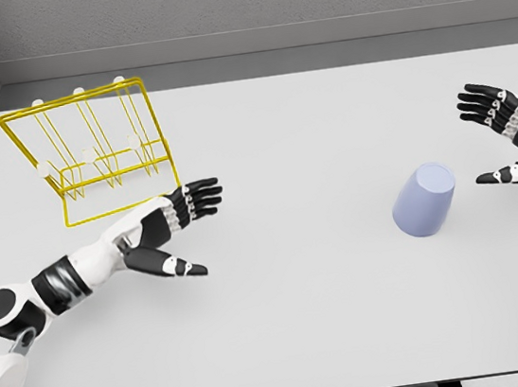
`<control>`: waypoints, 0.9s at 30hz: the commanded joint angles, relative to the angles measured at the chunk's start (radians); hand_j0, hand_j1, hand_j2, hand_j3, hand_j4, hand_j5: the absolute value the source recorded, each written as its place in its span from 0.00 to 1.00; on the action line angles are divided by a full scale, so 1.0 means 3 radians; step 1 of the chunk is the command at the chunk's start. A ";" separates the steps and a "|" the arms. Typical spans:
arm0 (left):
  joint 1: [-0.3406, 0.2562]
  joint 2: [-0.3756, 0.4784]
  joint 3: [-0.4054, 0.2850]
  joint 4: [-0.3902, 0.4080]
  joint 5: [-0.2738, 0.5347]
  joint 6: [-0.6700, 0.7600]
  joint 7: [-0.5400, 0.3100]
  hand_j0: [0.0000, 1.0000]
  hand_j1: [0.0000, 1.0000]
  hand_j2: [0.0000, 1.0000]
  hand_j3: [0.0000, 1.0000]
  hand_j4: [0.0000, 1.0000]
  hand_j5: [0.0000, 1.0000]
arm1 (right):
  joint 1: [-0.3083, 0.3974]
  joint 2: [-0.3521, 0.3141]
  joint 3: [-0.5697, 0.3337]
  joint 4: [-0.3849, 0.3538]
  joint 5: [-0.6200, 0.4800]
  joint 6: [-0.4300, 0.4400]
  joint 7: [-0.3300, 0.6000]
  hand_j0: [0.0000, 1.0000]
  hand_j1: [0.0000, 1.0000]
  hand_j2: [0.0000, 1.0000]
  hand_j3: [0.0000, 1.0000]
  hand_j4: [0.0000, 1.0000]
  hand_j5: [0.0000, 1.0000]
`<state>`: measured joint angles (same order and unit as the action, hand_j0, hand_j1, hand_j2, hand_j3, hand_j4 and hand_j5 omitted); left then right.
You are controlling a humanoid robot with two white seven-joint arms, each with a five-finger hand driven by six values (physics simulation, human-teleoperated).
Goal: Place the cup on the cup holder with both arms
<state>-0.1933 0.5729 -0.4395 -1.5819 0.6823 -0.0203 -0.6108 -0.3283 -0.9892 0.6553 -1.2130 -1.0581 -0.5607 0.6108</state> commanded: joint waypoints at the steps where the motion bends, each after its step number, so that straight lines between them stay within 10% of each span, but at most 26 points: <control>1: 0.0000 -0.0043 0.0049 0.0016 0.0032 0.0011 0.0000 1.00 1.00 1.00 1.00 1.00 1.00 | 0.0000 -0.0006 -0.0006 -0.0001 -0.0016 0.0003 0.0000 1.00 1.00 1.00 1.00 1.00 1.00; 27: -0.0164 -0.0238 0.0054 0.0073 -0.0761 0.0027 0.0000 1.00 1.00 1.00 1.00 1.00 1.00 | 0.0389 0.0372 -0.0006 0.0137 0.0106 -0.0167 0.0000 1.00 1.00 1.00 1.00 1.00 1.00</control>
<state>-0.2454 0.5085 -0.4258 -1.5578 0.4560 -0.0015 -0.6108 -0.2117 -0.8839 0.6547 -1.1720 -1.0210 -0.6111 0.6108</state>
